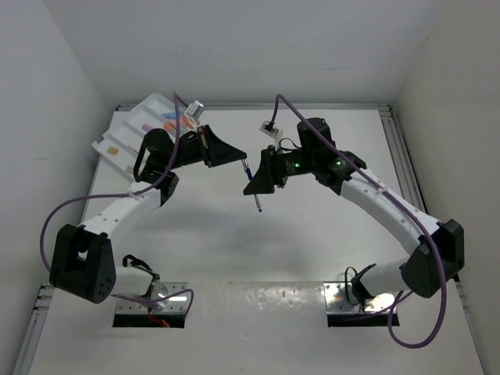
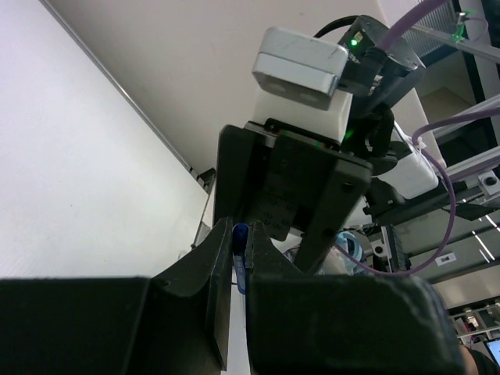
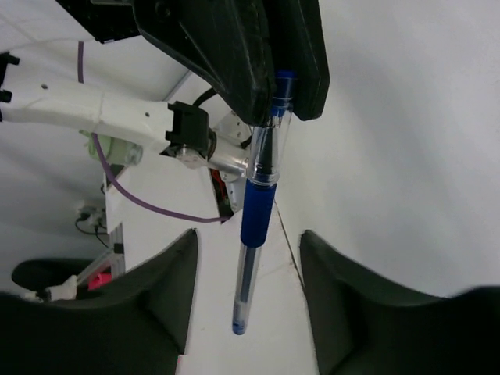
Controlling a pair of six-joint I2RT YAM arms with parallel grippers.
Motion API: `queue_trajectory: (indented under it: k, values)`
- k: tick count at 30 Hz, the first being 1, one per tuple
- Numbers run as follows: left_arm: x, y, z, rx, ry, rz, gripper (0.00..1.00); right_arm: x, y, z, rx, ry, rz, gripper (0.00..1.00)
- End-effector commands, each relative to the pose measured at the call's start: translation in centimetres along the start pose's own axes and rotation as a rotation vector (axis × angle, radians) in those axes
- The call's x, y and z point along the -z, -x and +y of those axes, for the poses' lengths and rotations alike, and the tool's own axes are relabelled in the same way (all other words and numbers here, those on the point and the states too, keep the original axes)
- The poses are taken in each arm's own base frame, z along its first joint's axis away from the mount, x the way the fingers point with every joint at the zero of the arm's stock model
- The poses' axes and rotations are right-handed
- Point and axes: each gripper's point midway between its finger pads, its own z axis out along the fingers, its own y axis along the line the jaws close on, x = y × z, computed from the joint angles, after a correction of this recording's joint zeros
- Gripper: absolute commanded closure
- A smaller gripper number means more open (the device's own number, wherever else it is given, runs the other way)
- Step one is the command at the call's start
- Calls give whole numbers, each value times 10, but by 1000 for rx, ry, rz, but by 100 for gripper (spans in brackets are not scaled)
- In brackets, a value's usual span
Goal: Sort the stationery into containers
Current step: Close the pen cap on the pen.
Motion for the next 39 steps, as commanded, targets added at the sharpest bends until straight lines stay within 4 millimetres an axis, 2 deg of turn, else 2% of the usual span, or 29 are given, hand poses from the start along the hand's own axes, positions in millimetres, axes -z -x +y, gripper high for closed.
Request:
queue_trajectory:
  k: [1,2,4,5,7,11,18,31,39]
  values:
    - [0,17,-23,-76,-55,-32,100,-2,12,11,63,36,-23,54]
    - [0,17,-25,-78,-58,-30,100,-3,13,11,62,34,-25,66]
    - [0,18,-25,-80,-59,-33,100,-2,15,10,66,29,-28,78]
    - [0,18,-26,-82,-61,-33,100,-3,17,10,73,26,-31,90]
    - [0,17,-26,-84,-61,-30,100,-1,21,10,82,21,-41,100]
    - [-1,8,-24,-88,-47,-8,100,2,30,10,107,7,-66,100]
    - [-8,-36,-12,-89,-18,80,100,9,51,11,120,-2,-111,100]
    - [-10,-81,1,-85,17,190,100,20,78,10,122,9,-175,100]
    - [-9,-101,7,-53,23,228,100,24,89,12,160,9,-192,100]
